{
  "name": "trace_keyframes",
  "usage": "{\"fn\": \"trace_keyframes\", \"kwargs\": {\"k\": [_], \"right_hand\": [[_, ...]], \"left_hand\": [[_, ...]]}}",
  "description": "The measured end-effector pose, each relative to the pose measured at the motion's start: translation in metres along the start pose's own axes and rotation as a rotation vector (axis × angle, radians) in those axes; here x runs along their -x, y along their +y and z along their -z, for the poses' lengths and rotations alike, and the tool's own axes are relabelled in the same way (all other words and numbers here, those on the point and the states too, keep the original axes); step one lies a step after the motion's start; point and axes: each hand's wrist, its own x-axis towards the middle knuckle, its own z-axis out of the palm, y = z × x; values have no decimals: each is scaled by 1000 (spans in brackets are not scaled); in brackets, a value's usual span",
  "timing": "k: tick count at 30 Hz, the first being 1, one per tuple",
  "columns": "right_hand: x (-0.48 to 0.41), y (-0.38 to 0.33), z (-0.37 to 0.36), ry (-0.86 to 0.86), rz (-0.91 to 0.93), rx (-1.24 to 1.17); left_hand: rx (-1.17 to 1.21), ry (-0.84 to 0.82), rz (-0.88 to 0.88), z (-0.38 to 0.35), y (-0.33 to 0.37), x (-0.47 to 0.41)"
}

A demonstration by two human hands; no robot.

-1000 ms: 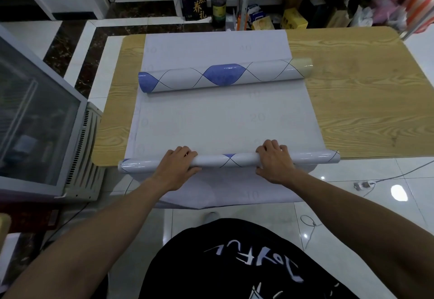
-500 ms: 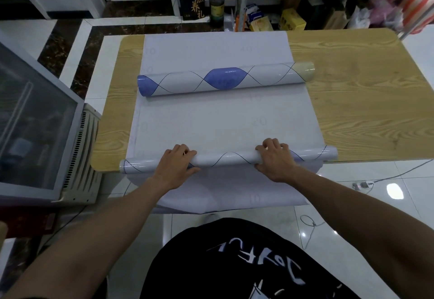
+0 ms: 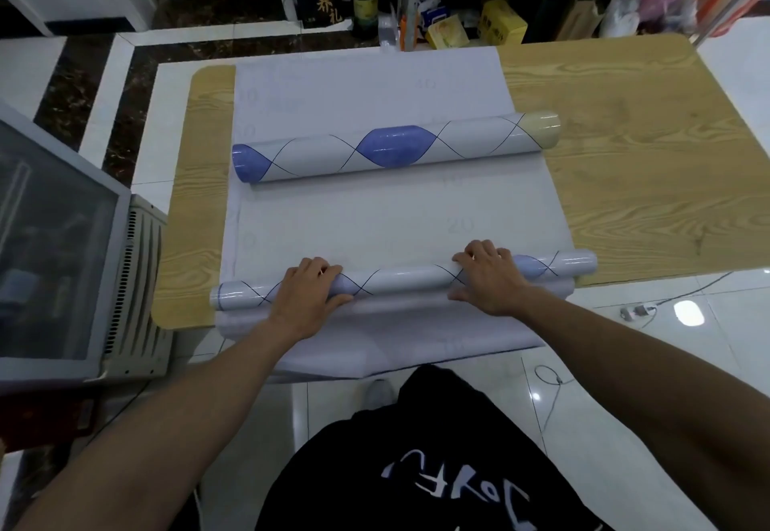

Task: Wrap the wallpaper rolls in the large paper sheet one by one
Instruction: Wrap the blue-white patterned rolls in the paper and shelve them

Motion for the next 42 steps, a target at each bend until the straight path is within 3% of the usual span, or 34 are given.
{"fn": "trace_keyframes", "kwargs": {"k": [7, 15, 19, 29, 33, 42], "right_hand": [[-10, 15, 3, 21, 32, -57], [-17, 20, -1, 28, 63, -30], [-23, 26, 3, 99, 52, -141], [-36, 31, 11, 12, 57, -56], [-41, 33, 16, -17, 43, -95], [-47, 39, 13, -33, 58, -30]], "left_hand": [[137, -11, 49, 5, 2, -12], [109, -33, 78, 3, -6, -18], [137, -33, 108, 11, -9, -25], [46, -23, 18, 3, -19, -32], [109, -13, 77, 7, -18, -39], [25, -8, 28, 4, -19, -43]]}}
